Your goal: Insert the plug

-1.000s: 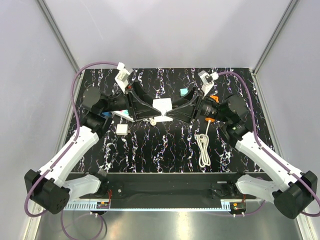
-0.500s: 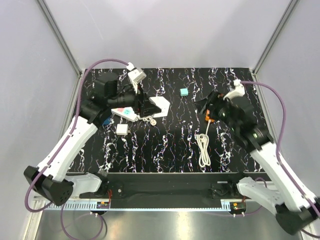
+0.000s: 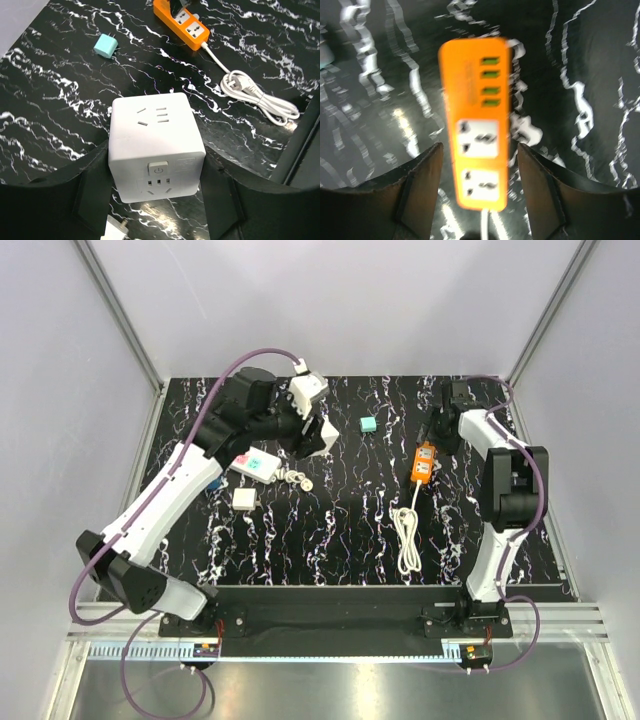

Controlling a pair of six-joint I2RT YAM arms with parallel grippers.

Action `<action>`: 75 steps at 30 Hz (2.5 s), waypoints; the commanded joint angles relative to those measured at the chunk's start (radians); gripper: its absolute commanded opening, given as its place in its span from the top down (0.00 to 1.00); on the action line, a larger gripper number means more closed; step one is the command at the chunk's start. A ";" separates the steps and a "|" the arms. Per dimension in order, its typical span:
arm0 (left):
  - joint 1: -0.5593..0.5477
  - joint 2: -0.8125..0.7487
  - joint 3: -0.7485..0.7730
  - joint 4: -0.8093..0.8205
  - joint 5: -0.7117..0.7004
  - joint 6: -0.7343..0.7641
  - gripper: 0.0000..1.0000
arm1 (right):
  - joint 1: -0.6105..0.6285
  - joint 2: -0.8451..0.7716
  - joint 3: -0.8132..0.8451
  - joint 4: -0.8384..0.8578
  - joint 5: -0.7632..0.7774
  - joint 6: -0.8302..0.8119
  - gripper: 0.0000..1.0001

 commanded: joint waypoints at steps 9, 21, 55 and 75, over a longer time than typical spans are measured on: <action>-0.045 0.178 0.150 0.049 0.056 0.257 1.00 | -0.023 0.148 0.036 0.055 -0.323 -0.109 0.66; -0.076 0.329 0.236 -0.058 0.070 0.323 1.00 | 0.143 -0.131 -0.300 0.107 -0.372 -0.089 0.79; -0.202 0.920 0.816 -0.336 -0.068 0.295 1.00 | -0.001 -0.526 -0.621 0.242 -0.352 0.165 0.55; -0.168 0.885 0.710 -0.369 -0.062 0.259 1.00 | 0.153 -0.022 -0.446 0.558 -0.578 0.253 0.72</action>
